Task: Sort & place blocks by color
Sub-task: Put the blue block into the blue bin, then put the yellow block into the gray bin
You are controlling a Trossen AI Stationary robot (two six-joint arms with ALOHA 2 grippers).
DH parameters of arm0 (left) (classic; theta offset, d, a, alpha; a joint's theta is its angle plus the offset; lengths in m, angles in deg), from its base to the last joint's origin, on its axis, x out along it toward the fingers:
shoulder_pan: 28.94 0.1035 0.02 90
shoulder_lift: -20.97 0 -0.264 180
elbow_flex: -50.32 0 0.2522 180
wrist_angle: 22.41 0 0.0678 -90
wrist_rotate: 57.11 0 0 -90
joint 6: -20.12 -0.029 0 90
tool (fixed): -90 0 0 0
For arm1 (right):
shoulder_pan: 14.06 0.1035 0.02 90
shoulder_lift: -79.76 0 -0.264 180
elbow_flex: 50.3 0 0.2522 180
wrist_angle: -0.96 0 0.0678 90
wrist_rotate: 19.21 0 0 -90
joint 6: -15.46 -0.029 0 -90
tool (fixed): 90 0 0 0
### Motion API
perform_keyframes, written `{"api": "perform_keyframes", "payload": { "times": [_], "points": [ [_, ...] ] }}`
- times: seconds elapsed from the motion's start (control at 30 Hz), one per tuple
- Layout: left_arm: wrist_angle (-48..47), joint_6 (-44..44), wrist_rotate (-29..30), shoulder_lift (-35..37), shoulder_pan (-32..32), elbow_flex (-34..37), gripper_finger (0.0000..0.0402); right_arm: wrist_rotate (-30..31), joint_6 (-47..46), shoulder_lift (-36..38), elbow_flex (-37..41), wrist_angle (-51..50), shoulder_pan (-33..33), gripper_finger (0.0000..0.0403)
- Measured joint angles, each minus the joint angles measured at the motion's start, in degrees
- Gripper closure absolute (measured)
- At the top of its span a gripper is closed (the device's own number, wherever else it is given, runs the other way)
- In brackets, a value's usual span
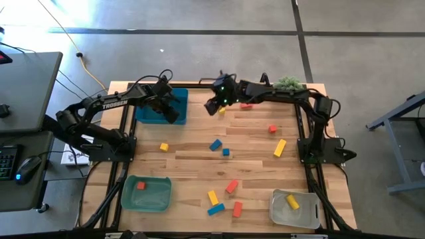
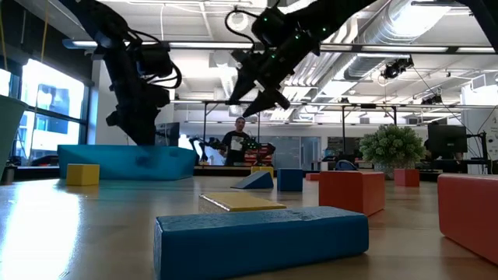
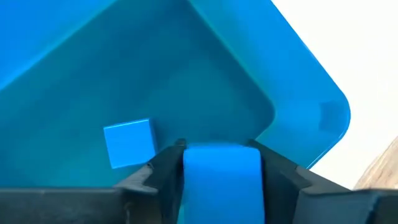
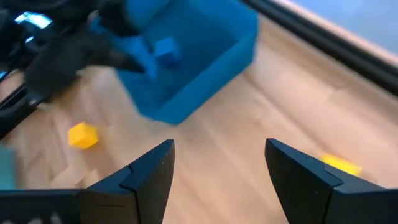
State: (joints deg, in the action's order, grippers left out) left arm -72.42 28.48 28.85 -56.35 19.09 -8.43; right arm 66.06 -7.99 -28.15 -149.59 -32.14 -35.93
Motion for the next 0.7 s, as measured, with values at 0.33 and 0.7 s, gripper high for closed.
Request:
{"api": "perform_keyframes", "payload": {
  "times": [0.33,0.7],
  "points": [
    [0.02,1.84,-0.01,0.04,0.0,-1.47,0.0217,0.85,1.37,-0.41,0.0,-2.09,-5.26,0.0164],
    [-2.41,1.97,-0.02,0.13,-0.07,-11.41,0.0216,4.34,0.34,-5.27,0.09,-4.74,-5.91,0.0164]
  ]
}}
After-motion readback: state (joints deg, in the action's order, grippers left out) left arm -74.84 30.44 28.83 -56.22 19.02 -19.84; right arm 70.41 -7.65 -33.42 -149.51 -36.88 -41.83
